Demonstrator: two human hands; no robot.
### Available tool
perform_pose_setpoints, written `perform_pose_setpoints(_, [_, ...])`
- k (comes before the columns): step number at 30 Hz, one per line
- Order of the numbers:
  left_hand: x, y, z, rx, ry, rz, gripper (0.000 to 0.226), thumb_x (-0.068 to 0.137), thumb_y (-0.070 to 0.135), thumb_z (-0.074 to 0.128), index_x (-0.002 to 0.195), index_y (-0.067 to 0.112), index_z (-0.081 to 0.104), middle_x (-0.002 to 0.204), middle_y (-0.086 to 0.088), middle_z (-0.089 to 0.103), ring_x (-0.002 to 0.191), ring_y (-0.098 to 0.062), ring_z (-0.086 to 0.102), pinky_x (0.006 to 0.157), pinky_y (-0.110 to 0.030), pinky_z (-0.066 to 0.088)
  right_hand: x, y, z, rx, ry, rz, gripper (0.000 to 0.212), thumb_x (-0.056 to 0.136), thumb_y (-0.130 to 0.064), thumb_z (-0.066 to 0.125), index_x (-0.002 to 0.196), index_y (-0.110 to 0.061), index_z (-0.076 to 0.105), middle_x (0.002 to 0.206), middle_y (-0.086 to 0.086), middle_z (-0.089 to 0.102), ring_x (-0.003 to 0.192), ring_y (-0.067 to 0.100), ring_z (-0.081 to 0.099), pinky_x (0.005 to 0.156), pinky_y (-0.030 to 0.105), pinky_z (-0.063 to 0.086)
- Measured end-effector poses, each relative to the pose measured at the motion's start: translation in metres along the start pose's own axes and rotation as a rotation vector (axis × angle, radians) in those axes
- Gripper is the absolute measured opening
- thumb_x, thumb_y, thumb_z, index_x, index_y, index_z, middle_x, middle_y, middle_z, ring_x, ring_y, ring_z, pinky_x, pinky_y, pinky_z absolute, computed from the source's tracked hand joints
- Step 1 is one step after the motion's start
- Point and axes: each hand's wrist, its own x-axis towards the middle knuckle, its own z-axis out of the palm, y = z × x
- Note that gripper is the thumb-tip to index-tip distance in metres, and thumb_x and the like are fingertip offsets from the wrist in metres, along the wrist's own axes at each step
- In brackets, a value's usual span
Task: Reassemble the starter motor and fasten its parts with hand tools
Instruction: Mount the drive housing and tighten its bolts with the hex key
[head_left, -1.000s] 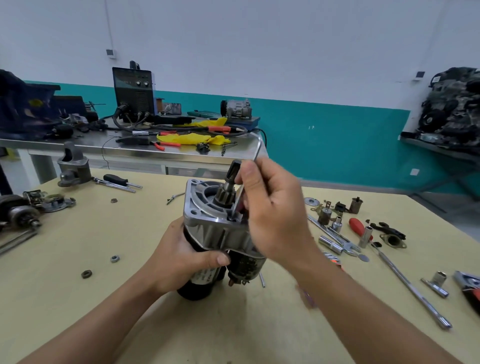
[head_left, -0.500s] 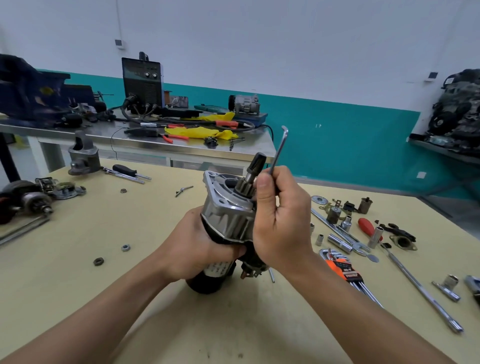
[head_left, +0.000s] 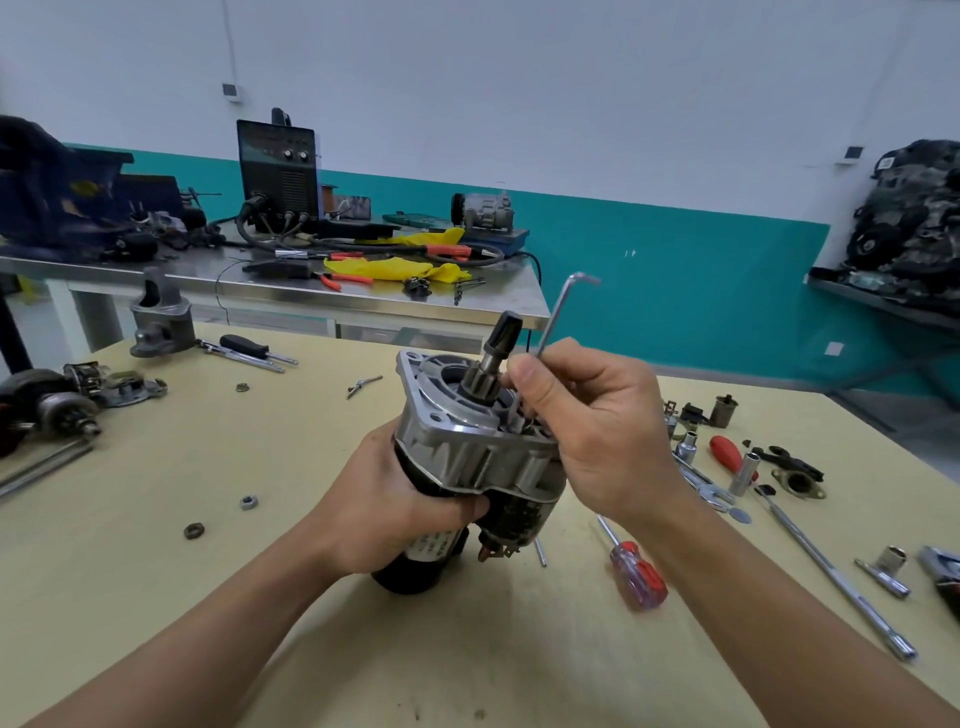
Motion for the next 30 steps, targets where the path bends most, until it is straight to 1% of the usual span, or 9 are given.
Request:
perform_pose_setpoints(3, [-0.001,0.0,-0.001,0.011,0.006,-0.006,0.054,0.075,0.005,0.08,0.124,0.019,0.063,0.121,0.0,0.071,0.115,-0.018,0.065,0.097,-0.032,0.053,-0.002,0.001,0.001,0.037,0.048,0.003,0.015,0.082,-0.036,0.075,0.07,-0.028,0.074,0.059,-0.005,0.06,0.055,0.022,0.047,0.051,0.031,0.041])
perform_pose_setpoints(6, [-0.001,-0.001,-0.001,0.014,0.004,-0.011,0.054,0.076,0.002,0.079,0.125,0.016,0.062,0.121,-0.002,0.07,0.115,-0.02,0.065,0.096,-0.033,0.054,-0.003,0.001,0.002,0.048,0.063,0.029,0.019,0.078,-0.04,0.075,0.07,-0.022,0.075,0.06,0.012,0.06,0.055,0.037,0.046,0.047,0.037,0.039])
perform_pose_setpoints(7, [-0.001,-0.001,-0.001,0.013,0.002,-0.011,0.054,0.076,0.001,0.079,0.125,0.016,0.062,0.121,-0.002,0.07,0.115,-0.02,0.065,0.096,-0.032,0.054,-0.002,0.001,0.002,0.046,0.055,0.04,0.02,0.078,-0.041,0.075,0.072,-0.022,0.076,0.062,0.013,0.061,0.054,0.036,0.047,0.047,0.038,0.04])
perform_pose_setpoints(11, [-0.001,-0.002,0.0,0.001,0.011,-0.008,0.056,0.074,0.002,0.079,0.126,0.016,0.062,0.122,-0.001,0.07,0.116,-0.018,0.065,0.095,-0.027,0.053,0.004,-0.003,-0.006,0.065,-0.048,0.084,0.011,0.084,-0.04,0.072,0.088,-0.031,0.077,0.063,-0.005,0.063,0.055,0.009,0.053,0.053,0.024,0.046])
perform_pose_setpoints(17, [-0.001,-0.004,-0.001,0.004,0.01,-0.002,0.057,0.072,0.005,0.079,0.125,0.017,0.063,0.123,0.003,0.07,0.117,-0.016,0.064,0.095,-0.023,0.052,0.007,-0.014,-0.025,0.054,-0.171,0.088,0.019,0.096,-0.029,0.053,0.093,-0.024,0.071,0.064,-0.002,0.064,0.057,0.012,0.054,0.053,0.02,0.043])
perform_pose_setpoints(20, [-0.001,-0.005,-0.001,0.001,0.015,0.002,0.057,0.072,0.003,0.079,0.125,0.015,0.063,0.123,0.001,0.07,0.116,-0.017,0.065,0.094,-0.023,0.052,0.006,-0.013,-0.025,0.048,-0.14,0.078,0.02,0.095,-0.023,0.056,0.085,-0.017,0.071,0.064,0.0,0.068,0.052,0.034,0.05,0.047,0.038,0.04])
perform_pose_setpoints(22, [-0.001,-0.005,-0.001,-0.004,0.018,0.003,0.057,0.072,0.003,0.079,0.125,0.015,0.063,0.123,0.0,0.07,0.117,-0.018,0.065,0.094,-0.023,0.052,0.004,-0.011,-0.021,0.041,-0.087,0.048,0.021,0.095,-0.022,0.058,0.081,-0.013,0.071,0.062,0.001,0.068,0.053,0.04,0.049,0.044,0.039,0.039])
perform_pose_setpoints(26, [-0.002,-0.006,-0.001,-0.001,0.022,-0.001,0.056,0.072,0.004,0.08,0.124,0.017,0.064,0.121,0.001,0.071,0.115,-0.018,0.066,0.092,-0.022,0.053,0.001,-0.009,-0.015,0.011,-0.03,-0.007,0.019,0.096,-0.02,0.061,0.08,-0.017,0.072,0.062,0.001,0.069,0.047,0.026,0.054,0.044,0.031,0.044])
perform_pose_setpoints(30, [-0.001,-0.005,0.001,-0.01,0.037,-0.002,0.054,0.071,0.004,0.08,0.12,0.021,0.067,0.118,0.002,0.073,0.111,-0.016,0.068,0.086,-0.019,0.053,0.006,-0.007,-0.019,0.002,-0.043,0.028,0.019,0.093,-0.024,0.064,0.077,-0.019,0.073,0.058,-0.003,0.065,0.047,0.021,0.049,0.045,0.026,0.039])
